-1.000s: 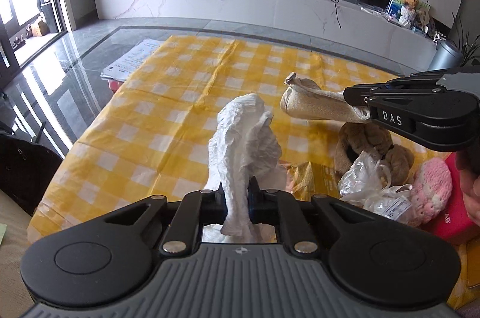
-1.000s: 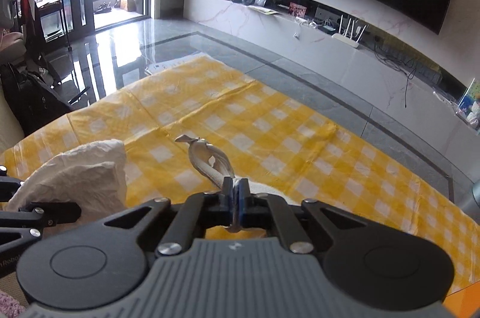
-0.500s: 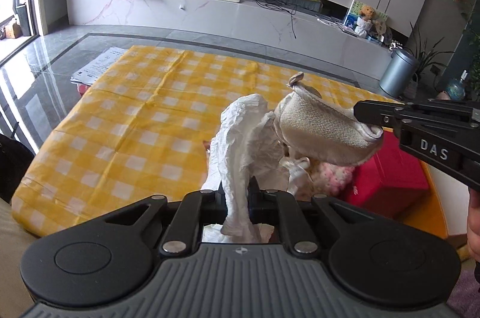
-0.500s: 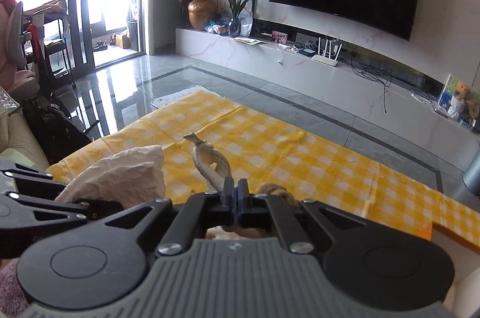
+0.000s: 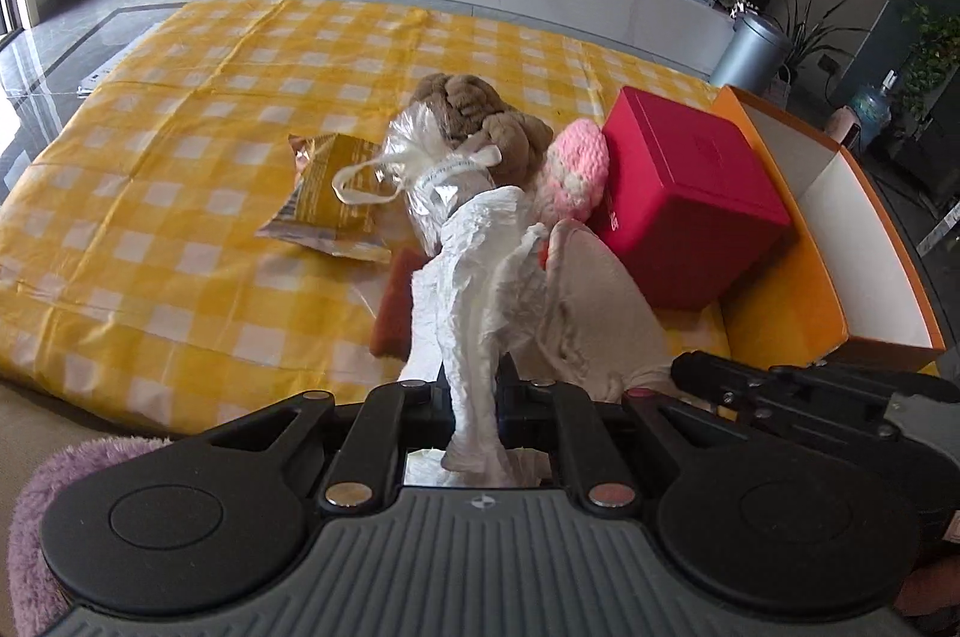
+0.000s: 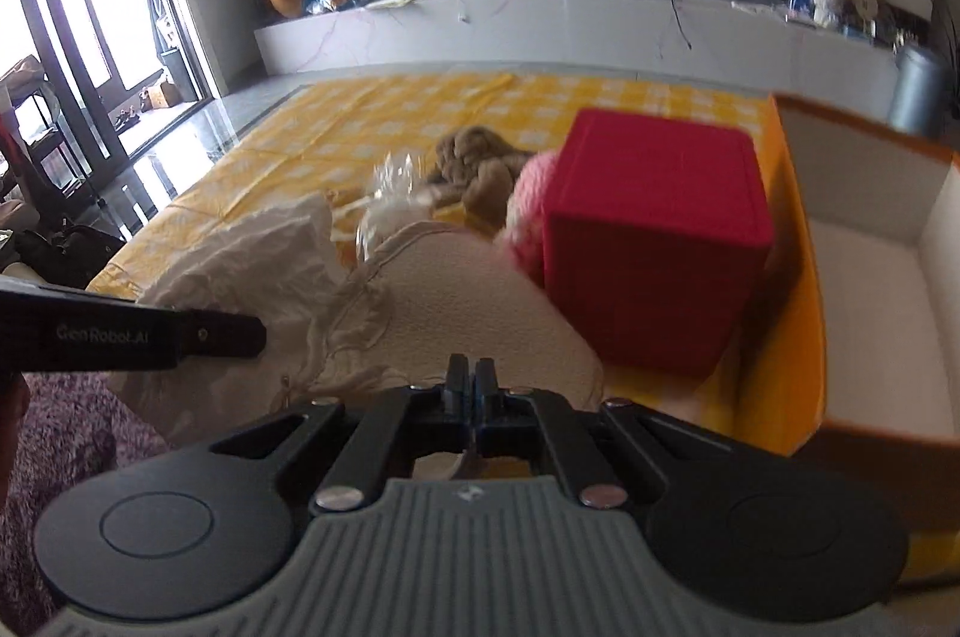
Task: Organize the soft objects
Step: 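Carry the white cloth and cream pad over the open orange box with both tools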
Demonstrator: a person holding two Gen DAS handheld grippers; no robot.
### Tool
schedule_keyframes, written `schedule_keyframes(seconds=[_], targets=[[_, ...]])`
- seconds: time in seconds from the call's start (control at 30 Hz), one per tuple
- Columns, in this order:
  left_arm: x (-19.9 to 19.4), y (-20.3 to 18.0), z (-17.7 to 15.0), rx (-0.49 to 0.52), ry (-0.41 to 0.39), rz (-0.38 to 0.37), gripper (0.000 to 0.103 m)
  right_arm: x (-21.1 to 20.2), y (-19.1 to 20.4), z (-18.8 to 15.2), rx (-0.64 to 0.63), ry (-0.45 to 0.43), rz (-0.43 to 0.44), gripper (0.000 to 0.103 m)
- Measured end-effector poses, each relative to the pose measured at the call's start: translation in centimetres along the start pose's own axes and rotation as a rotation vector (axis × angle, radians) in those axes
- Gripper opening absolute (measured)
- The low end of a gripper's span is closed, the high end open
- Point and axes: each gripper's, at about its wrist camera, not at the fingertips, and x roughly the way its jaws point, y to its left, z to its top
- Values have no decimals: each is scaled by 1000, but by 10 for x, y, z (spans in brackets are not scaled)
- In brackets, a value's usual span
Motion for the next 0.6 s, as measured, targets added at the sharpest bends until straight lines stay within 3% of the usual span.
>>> schedule_keyframes(seconds=[0.17,0.23,0.27,0.3,0.33,0.37,0.4,0.6], targets=[[16,-4,-12,-2,47,-8,11,26,-12,-22,60,107,14,0],[19,-3,-15,-7,57,-9,11,28,-13,-22,76,119,24,5],[20,-3,-16,-9,58,-9,11,27,-12,-21,68,112,12,15],[21,-2,-16,-10,60,-11,11,27,-11,-21,56,107,-10,45],[22,-3,-15,-9,62,-10,11,27,-10,-22,51,102,-31,60],[22,-2,-15,-7,64,-9,11,29,-11,-22,50,98,-55,82],[23,-2,-15,-7,65,-9,11,32,-13,-22,53,105,-70,87],[29,1,-16,-10,75,-12,11,64,-35,-23,149,177,-103,86]])
